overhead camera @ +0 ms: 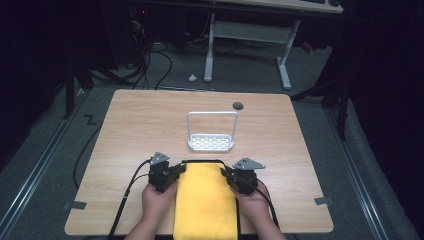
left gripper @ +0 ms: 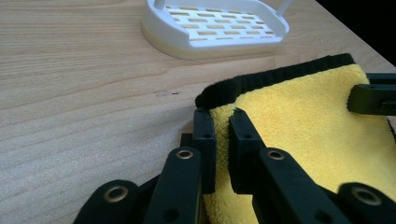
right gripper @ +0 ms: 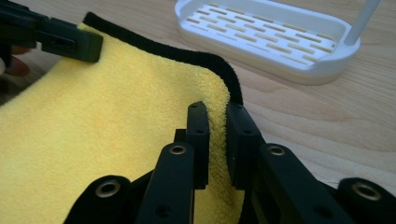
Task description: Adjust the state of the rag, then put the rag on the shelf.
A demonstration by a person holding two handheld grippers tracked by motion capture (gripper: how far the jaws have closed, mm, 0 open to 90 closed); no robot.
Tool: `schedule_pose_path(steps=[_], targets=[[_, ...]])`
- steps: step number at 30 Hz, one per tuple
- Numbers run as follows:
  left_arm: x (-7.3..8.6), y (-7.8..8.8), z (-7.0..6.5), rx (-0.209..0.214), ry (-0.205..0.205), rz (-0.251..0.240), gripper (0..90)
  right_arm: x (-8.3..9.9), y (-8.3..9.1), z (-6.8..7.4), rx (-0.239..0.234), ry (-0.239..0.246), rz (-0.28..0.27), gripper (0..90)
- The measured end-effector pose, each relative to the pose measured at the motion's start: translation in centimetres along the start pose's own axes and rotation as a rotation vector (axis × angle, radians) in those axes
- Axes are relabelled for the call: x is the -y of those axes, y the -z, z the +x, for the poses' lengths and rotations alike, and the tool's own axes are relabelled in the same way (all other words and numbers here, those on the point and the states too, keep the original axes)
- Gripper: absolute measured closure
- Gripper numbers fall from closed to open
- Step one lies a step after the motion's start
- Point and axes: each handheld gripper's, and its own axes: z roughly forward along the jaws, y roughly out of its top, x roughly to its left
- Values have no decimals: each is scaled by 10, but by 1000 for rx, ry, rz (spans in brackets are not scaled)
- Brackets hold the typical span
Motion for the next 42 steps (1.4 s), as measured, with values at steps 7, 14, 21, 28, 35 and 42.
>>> schedule_pose_path(steps=[7,14,21,28,35,42], targets=[[0,0,-1,2,-15,-2,835,2,-2,1,18,8,10,818],[1,3,-2,8,-27,-24,840,0,1,2,26,33,-12,818],[-3,11,-5,37,-43,-81,843,-6,9,8,48,55,-50,817],[-18,26,-13,45,-73,-129,844,-17,21,11,62,79,-97,817],[-43,44,-25,44,-105,-199,845,-35,37,13,71,90,-163,816],[-62,60,-32,39,-118,-261,846,-57,54,19,78,116,-233,816]])
